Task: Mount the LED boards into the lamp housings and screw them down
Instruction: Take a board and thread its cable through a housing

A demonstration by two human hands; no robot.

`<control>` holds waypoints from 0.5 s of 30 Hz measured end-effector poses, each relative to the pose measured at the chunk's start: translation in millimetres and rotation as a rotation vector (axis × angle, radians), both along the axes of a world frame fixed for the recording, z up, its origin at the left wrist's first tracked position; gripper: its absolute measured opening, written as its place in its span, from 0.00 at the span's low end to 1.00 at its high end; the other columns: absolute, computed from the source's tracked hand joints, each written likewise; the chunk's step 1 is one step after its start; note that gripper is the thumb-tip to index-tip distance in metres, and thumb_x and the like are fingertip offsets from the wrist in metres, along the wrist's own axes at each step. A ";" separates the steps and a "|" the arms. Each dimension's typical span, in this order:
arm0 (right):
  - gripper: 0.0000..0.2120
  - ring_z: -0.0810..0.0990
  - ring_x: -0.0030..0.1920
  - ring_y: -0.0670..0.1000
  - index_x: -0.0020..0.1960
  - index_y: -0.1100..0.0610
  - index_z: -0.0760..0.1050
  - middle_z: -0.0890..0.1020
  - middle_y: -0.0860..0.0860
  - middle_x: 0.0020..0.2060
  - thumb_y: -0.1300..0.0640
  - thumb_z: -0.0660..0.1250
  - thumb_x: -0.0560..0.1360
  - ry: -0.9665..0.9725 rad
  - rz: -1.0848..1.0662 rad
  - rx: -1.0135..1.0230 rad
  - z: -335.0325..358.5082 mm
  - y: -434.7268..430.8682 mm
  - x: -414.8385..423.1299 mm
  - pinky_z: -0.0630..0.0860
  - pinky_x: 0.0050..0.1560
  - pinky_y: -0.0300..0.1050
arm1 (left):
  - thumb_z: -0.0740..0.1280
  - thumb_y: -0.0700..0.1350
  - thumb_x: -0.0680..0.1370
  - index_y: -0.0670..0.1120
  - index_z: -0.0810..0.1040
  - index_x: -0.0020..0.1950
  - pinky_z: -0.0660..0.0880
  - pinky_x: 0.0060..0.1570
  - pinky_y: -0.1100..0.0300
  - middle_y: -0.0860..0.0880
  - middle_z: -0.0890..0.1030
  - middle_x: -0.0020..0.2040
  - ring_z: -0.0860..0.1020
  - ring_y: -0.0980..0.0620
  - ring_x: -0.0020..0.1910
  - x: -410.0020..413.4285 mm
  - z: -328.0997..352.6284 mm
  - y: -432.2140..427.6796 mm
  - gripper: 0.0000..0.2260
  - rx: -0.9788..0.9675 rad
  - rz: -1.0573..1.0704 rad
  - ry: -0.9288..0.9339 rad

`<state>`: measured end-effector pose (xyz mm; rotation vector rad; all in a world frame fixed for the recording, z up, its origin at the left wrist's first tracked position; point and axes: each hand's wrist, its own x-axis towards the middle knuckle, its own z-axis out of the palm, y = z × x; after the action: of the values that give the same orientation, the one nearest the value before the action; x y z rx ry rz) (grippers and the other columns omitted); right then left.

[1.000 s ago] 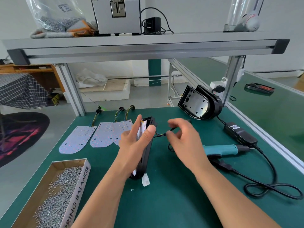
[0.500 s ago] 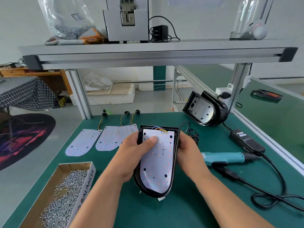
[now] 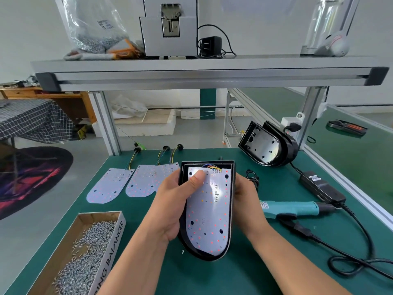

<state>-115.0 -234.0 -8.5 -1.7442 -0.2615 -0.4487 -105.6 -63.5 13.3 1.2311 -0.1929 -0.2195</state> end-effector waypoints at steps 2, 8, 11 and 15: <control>0.13 0.84 0.44 0.42 0.52 0.38 0.85 0.89 0.41 0.45 0.44 0.67 0.69 0.041 0.003 0.029 -0.8 -0.8 0.8 0.83 0.44 0.46 | 0.74 0.50 0.79 0.41 0.84 0.63 0.84 0.52 0.45 0.37 0.87 0.60 0.86 0.35 0.58 -0.8 -0.6 -1.6 0.17 -0.014 0.000 -0.014; 0.11 0.83 0.43 0.41 0.50 0.37 0.85 0.88 0.42 0.44 0.47 0.68 0.71 0.053 -0.018 0.060 -2.4 -1.3 -1.9 0.80 0.46 0.44 | 0.75 0.48 0.78 0.42 0.85 0.61 0.84 0.50 0.49 0.37 0.87 0.60 0.87 0.38 0.55 -1.3 -2.2 -1.7 0.15 -0.043 -0.020 -0.002; 0.13 0.83 0.44 0.45 0.54 0.45 0.85 0.88 0.47 0.45 0.63 0.70 0.80 0.016 -0.038 0.006 -6.3 -4.8 -2.2 0.82 0.46 0.51 | 0.76 0.48 0.77 0.40 0.81 0.67 0.83 0.53 0.46 0.36 0.85 0.63 0.86 0.38 0.57 -0.1 -2.0 -2.3 0.21 -0.140 -0.054 0.080; 0.09 0.83 0.41 0.51 0.58 0.52 0.85 0.86 0.53 0.43 0.63 0.69 0.83 -0.027 0.005 0.148 -3.1 -8.7 -6.1 0.80 0.42 0.46 | 0.71 0.48 0.81 0.40 0.85 0.61 0.83 0.40 0.53 0.41 0.87 0.53 0.86 0.44 0.43 4.3 -4.6 0.1 0.14 -0.247 -0.131 0.170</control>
<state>-121.1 -242.7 -11.6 -1.5932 -0.2456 -0.4767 -101.3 -63.4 8.7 0.9504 -0.1479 -0.4010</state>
